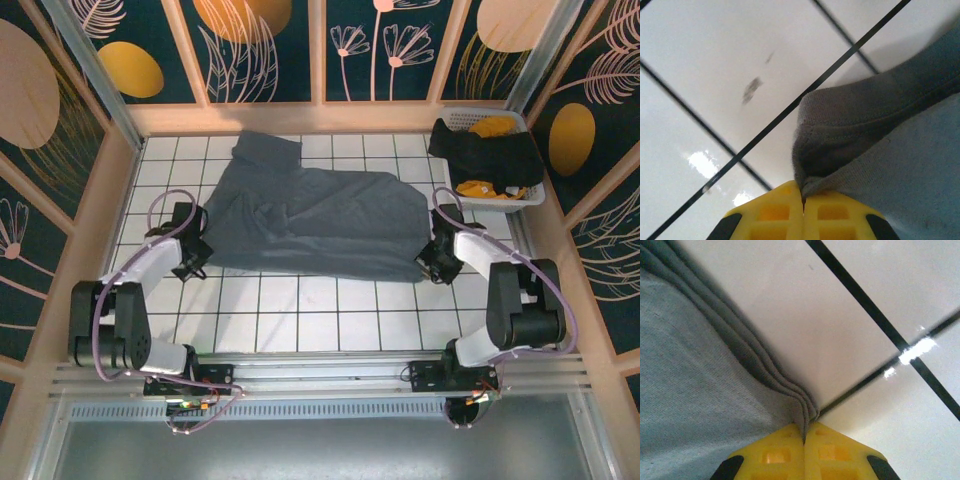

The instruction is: Fold and stack the t-shirts

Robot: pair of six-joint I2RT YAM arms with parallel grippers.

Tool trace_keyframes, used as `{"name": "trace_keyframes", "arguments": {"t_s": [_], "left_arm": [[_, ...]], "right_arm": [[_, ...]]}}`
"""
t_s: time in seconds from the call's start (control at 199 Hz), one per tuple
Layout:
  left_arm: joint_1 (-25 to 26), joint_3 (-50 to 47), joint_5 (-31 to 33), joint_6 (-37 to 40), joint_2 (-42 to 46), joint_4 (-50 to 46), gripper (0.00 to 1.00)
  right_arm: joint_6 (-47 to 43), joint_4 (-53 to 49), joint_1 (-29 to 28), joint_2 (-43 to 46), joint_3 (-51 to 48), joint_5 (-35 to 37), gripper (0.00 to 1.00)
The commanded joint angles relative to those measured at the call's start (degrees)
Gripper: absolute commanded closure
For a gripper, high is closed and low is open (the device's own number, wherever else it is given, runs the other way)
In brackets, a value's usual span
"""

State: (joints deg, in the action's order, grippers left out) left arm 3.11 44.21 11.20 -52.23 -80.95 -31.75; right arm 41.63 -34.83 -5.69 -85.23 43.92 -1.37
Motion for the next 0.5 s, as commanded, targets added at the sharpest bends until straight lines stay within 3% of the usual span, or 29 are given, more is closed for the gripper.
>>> {"name": "trace_keyframes", "arguments": {"t_s": [0.0,0.301,0.331,0.421,0.496], "left_arm": [[-0.04,-3.45,-0.93,-6.06,2.95,-4.12,1.0],[-0.04,-7.34,-1.88,-9.23,5.52,-4.68,1.0],[-0.04,-6.41,-1.97,-9.03,5.53,-4.85,0.91],[0.05,-1.78,-0.25,-8.42,6.39,-6.72,0.66],[0.13,3.36,0.98,-7.7,6.9,-7.64,0.57]], "right_arm": [[-1.48,-6.94,-0.16,2.58,-3.16,0.61,1.0],[0.28,-7.7,0.52,4.22,-5.6,-1.64,1.0],[0.36,-7.84,0.52,4.24,-4.84,-1.22,0.98],[0.45,-8.94,0.5,5.32,-1.11,0.49,0.76],[-0.12,-9.42,0.02,6.9,2.64,2.04,0.64]]}}
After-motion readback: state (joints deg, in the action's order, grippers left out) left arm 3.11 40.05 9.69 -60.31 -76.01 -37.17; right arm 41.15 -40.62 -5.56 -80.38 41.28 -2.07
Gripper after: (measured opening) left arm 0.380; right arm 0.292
